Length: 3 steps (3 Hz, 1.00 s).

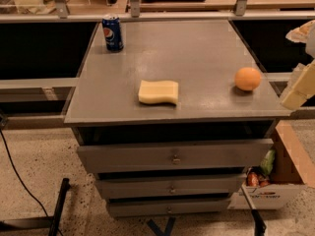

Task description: Move orange near pepsi can

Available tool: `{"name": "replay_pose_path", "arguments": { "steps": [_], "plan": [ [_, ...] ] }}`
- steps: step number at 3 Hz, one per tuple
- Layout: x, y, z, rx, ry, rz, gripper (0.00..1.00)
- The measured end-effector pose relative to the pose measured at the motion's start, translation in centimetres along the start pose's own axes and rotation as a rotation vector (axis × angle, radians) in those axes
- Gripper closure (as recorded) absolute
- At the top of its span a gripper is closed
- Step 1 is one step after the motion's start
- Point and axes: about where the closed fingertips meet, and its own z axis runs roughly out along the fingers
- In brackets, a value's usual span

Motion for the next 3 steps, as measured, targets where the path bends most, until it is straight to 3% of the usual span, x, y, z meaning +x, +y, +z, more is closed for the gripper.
{"name": "replay_pose_path", "arguments": {
  "steps": [3],
  "plan": [
    [0.9, -5.2, 5.6, -0.005, -0.102, 0.004, 0.0]
  ]
}}
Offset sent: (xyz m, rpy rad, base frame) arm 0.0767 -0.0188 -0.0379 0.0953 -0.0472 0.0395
